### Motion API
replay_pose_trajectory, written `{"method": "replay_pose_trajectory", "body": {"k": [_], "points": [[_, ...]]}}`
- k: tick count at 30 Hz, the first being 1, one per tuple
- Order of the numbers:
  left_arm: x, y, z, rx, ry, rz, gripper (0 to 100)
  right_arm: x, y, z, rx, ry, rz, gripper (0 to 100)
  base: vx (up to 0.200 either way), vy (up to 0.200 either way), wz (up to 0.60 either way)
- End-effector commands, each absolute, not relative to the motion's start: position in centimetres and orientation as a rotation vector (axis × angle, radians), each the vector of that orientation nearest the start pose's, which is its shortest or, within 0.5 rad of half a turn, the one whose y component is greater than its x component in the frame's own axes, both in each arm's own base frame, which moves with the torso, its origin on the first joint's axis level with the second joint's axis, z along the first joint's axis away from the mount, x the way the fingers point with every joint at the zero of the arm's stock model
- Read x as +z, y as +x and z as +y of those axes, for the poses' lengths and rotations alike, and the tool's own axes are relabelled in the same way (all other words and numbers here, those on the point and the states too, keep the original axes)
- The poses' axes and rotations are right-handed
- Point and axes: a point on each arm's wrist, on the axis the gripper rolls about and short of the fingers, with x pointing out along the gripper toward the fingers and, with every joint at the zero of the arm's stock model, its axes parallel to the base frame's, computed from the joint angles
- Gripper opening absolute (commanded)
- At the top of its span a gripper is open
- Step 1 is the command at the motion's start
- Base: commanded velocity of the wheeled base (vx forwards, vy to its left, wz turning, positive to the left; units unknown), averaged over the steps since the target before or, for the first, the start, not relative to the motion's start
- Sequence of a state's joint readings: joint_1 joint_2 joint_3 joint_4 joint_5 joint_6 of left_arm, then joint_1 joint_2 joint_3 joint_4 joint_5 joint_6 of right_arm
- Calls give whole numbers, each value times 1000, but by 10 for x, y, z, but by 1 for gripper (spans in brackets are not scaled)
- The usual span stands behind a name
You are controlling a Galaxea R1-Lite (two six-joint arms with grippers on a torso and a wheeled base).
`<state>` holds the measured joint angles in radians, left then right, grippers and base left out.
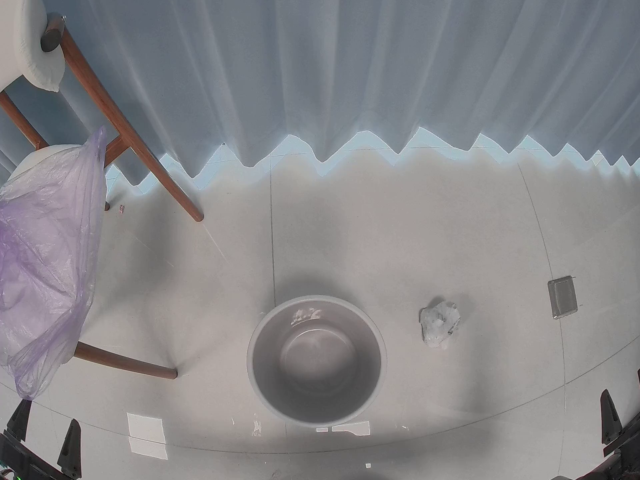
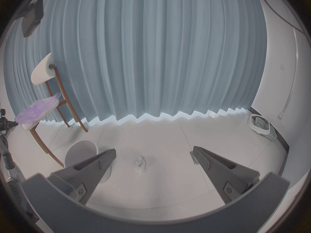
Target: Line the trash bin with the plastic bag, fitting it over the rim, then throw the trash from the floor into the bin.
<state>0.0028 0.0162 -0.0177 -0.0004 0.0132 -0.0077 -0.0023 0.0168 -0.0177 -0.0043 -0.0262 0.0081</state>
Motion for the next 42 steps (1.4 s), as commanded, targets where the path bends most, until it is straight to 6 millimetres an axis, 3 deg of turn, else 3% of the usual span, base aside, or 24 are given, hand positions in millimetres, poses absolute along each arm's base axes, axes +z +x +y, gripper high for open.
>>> {"method": "replay_pose_trajectory", "body": {"k": [1, 22, 26, 35, 42], "points": [[76, -23, 0, 17, -9, -2, 100, 76, -23, -1, -28, 8, -5, 100, 0, 0, 0], [77, -23, 0, 17, 0, -18, 100, 76, -23, -1, -28, 6, -5, 100, 0, 0, 0], [92, -24, 0, 6, 0, -164, 100, 76, -23, -1, -28, 6, -5, 100, 0, 0, 0], [90, -24, 0, 4, 42, -143, 100, 76, -23, -1, -28, 6, -5, 100, 0, 0, 0], [116, -31, -1, -17, 79, -398, 100, 76, -23, -1, -28, 6, -5, 100, 0, 0, 0]]}}
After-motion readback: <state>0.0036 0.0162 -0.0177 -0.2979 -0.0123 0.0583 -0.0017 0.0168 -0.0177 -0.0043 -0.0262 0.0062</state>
